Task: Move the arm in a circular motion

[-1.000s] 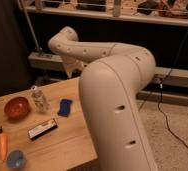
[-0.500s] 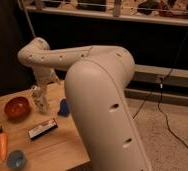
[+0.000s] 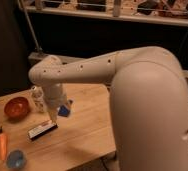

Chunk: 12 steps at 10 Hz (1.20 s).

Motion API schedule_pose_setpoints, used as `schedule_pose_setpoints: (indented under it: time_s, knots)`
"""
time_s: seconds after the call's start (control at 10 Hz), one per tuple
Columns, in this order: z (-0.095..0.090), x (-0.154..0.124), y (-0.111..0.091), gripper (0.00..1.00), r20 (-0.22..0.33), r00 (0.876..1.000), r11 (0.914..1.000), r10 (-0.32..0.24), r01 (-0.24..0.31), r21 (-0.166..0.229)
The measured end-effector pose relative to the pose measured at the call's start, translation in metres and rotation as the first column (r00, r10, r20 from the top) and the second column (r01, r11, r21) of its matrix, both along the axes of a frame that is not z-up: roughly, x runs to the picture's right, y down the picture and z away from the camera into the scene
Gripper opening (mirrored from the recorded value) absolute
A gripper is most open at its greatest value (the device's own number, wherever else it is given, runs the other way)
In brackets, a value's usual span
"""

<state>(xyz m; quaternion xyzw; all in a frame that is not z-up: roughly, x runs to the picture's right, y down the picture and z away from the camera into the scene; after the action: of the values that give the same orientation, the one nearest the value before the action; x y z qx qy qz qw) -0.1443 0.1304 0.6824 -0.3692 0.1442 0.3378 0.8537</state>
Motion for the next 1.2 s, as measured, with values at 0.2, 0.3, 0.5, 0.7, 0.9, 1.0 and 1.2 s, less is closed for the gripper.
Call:
schedule_pose_setpoints:
  time_s: [0.2, 0.3, 0.5, 0.7, 0.9, 1.0, 1.2]
  knots:
    - [-0.013, 0.039, 0.02, 0.65, -0.055, 0.997, 0.9968, 0.053, -0.056, -0.056]
    - [-0.015, 0.067, 0.024, 0.65, -0.114, 0.99, 0.9942, 0.08, -0.087, -0.062]
    - [-0.011, 0.133, 0.017, 0.65, -0.263, 0.952, 0.986, 0.157, -0.166, -0.014]
    - [-0.004, 0.204, -0.001, 0.65, -0.417, 0.866, 0.961, 0.274, -0.263, 0.086]
    - [0.014, 0.272, -0.031, 0.65, -0.532, 0.738, 0.9095, 0.415, -0.345, 0.232]
    - [0.021, 0.29, -0.044, 0.65, -0.551, 0.699, 0.8902, 0.455, -0.36, 0.278]
    - [0.047, 0.318, -0.096, 0.65, -0.552, 0.619, 0.828, 0.559, -0.383, 0.41]
